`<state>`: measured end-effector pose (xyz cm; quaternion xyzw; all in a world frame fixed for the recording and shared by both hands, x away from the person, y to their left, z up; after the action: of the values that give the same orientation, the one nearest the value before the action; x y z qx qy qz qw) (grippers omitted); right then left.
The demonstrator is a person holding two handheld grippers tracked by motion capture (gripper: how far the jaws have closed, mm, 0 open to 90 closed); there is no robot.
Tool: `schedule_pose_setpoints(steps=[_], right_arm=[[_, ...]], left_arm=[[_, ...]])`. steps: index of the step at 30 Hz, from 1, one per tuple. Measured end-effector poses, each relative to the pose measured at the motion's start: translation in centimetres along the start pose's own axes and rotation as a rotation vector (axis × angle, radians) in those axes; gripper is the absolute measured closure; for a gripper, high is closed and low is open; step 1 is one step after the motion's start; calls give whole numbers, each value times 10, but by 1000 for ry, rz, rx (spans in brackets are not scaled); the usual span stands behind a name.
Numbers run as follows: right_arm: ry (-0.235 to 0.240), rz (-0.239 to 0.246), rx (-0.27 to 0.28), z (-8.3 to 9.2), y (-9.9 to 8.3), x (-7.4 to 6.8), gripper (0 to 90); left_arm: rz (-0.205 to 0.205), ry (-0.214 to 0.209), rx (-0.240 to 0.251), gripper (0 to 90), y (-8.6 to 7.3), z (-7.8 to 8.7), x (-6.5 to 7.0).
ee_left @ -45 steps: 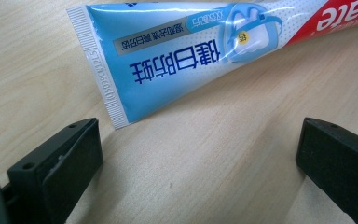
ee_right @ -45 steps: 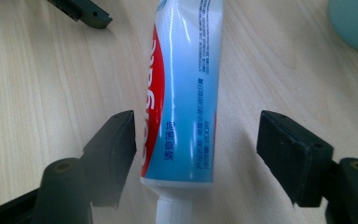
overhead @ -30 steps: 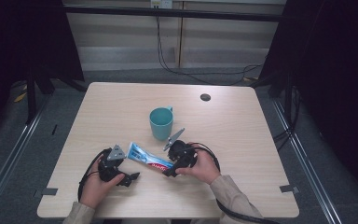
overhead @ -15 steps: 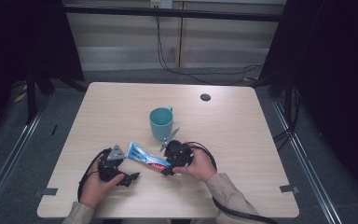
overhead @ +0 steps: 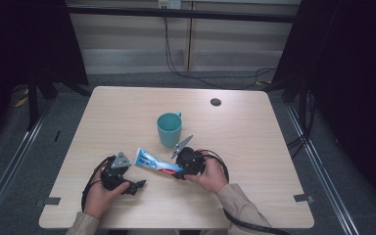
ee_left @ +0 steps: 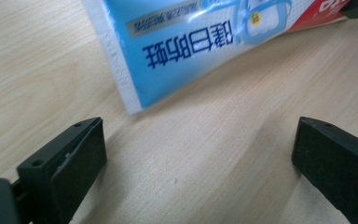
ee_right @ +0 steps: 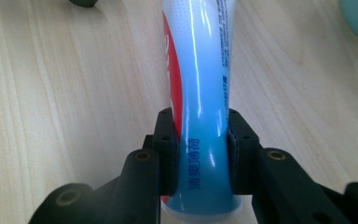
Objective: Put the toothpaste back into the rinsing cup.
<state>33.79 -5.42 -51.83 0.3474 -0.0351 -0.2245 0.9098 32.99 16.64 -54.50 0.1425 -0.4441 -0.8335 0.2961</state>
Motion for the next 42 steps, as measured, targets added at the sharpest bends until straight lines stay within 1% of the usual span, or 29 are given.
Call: schedule_pose_setpoints(steps=[1, 2, 3, 4, 5, 6, 7, 8, 10, 12, 13, 17, 19, 21, 22, 23, 24, 26, 28, 29, 30, 31, 32, 34, 36, 37, 38, 40, 42], right_arm=[[5, -2, 20, 4, 0, 1, 703], [5, -2, 20, 4, 0, 1, 703], [6, -2, 23, 6, 0, 1, 703], [-4, -3, 47, 11, 2, 3, 703], [-4, -3, 47, 11, 2, 3, 703], [-1, -10, 50, 14, 2, 3, 704], [-3, -11, 64, 17, 3, 4, 703], [-5, -11, 69, 20, 3, 4, 703], [-10, -8, 78, 24, 3, 4, 703], [-13, -10, 81, 28, 3, 5, 703], [-13, -11, 89, 29, 3, 5, 704], [-14, 4, 120, 38, 7, 3, 704], [-24, 6, 134, 41, 9, 4, 704], [-31, -1, 143, 45, 9, 5, 704], [-28, 0, 155, 46, 9, 5, 704], [-37, 0, 158, 51, 10, 5, 704], [-37, 0, 158, 51, 10, 5, 704], [-46, -1, 163, 55, 11, 6, 704], [-49, -5, 175, 57, 12, 7, 704], [-56, -9, 173, 59, 11, 7, 704], [-50, -4, 186, 59, 12, 7, 704], [-53, -5, 186, 61, 12, 7, 704], [-55, -6, 190, 62, 13, 6, 704], [-62, 13, 188, 63, 13, 6, 704], [-65, 0, 186, 64, 13, 6, 704], [-65, -1, 182, 65, 12, 6, 704], [-64, 1, 191, 65, 13, 6, 704], [-62, 4, 199, 65, 13, 6, 704], [-66, 4, 201, 66, 13, 6, 704]], left_arm=[[14, 1, 9, 40, 0, 1, -1], [14, 1, 9, 41, 0, 1, -1], [23, -14, 8, 41, 1, 2, -1], [33, -20, 10, 55, 1, 3, -1], [33, -20, 10, 61, 1, 3, -1], [38, -31, 11, 61, 2, 4, 0], [46, -34, 13, 67, 2, 3, 1], [44, -37, 11, 68, 3, 3, 2], [57, -46, 23, 68, 5, 3, 3], [76, -65, 36, 69, 9, 5, 4], [94, -69, 53, 74, 11, 5, 5], [147, -94, 81, 90, 18, 7, 7], [155, -97, 101, 90, 21, 7, 8], [178, -116, 115, 91, 24, 7, 9], [197, -119, 116, 91, 25, 7, 9], [209, -122, 121, 91, 26, 6, 10], [213, -130, 125, 91, 27, 5, 10], [251, -151, 146, 91, 30, 3, 12], [267, -168, 163, 101, 33, 2, 14], [273, -175, 168, 101, 35, 1, 15], [280, -186, 175, 101, 36, 0, 16], [285, -192, 176, 101, 38, -1, 16], [293, -189, 180, 101, 39, -1, 17], [308, -193, 193, 104, 42, -3, 18], [307, -194, 192, 108, 44, -4, 18], [314, -200, 195, 109, 46, -5, 19], [316, -201, 201, 109, 47, -5, 20], [313, -204, 204, 119, 49, -6, 21], [323, -209, 213, 119, 52, -7, 22]])
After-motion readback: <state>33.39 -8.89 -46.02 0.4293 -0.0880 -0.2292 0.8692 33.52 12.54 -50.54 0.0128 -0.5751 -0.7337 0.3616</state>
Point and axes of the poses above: each handheld gripper's, and its own axes: z roughly backward along the jaws, y roughly out of its top, x roughly to its right, the point moved 5 cm from there along -z, roughly forward along the jaws, and after that the axes turned 11 degrees about x, right-handed, at the moved point
